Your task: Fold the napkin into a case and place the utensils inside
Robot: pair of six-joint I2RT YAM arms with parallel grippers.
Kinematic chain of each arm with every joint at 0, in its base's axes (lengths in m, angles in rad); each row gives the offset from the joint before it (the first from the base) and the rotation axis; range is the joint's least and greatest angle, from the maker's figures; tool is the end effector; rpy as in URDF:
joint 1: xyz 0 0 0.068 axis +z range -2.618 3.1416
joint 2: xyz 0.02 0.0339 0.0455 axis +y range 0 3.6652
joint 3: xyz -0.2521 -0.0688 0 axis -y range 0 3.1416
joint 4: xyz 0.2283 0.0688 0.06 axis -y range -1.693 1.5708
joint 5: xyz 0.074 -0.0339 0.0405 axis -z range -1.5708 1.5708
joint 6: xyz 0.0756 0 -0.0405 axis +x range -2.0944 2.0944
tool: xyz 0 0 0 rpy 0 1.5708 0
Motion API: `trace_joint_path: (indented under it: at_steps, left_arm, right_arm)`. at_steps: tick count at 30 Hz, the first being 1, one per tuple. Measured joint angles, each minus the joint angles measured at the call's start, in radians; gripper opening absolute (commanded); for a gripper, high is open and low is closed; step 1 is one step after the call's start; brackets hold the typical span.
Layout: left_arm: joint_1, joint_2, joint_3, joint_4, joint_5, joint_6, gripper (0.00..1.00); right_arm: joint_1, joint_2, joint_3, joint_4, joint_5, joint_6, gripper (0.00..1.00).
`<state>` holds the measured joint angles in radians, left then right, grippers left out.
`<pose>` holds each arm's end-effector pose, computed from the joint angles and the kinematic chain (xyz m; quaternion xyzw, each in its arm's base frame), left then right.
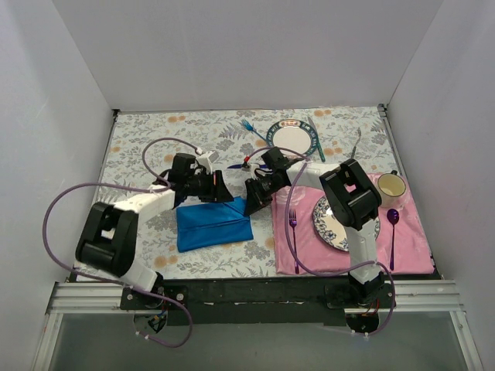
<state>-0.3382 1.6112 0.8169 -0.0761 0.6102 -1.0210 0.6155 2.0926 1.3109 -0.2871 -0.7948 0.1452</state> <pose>0.2881 -0.1472 0.1406 -0.2029 0.8787 -0.4251 0.0772 0.3045 0.2814 0.1025 -0.3016 0.8462 0.4331 0.0735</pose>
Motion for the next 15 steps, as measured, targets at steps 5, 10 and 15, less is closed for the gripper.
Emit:
trace_joint_path:
  at_steps: [5,10,15]
  left_arm:
    - [-0.023,-0.270,-0.070,0.002,-0.032,0.236,0.39]
    - [-0.268,-0.524,-0.246,0.008,-0.183,0.543,0.39]
    - [-0.548,-0.541,-0.356,0.023,-0.365,0.728,0.36]
  right_arm:
    - [-0.005,0.002,0.000,0.000,0.006,0.001,0.20]
    - [-0.006,0.003,0.000,0.001,0.006,0.006,0.18]
    - [-0.006,0.006,0.000,0.003,0.005,0.009,0.16]
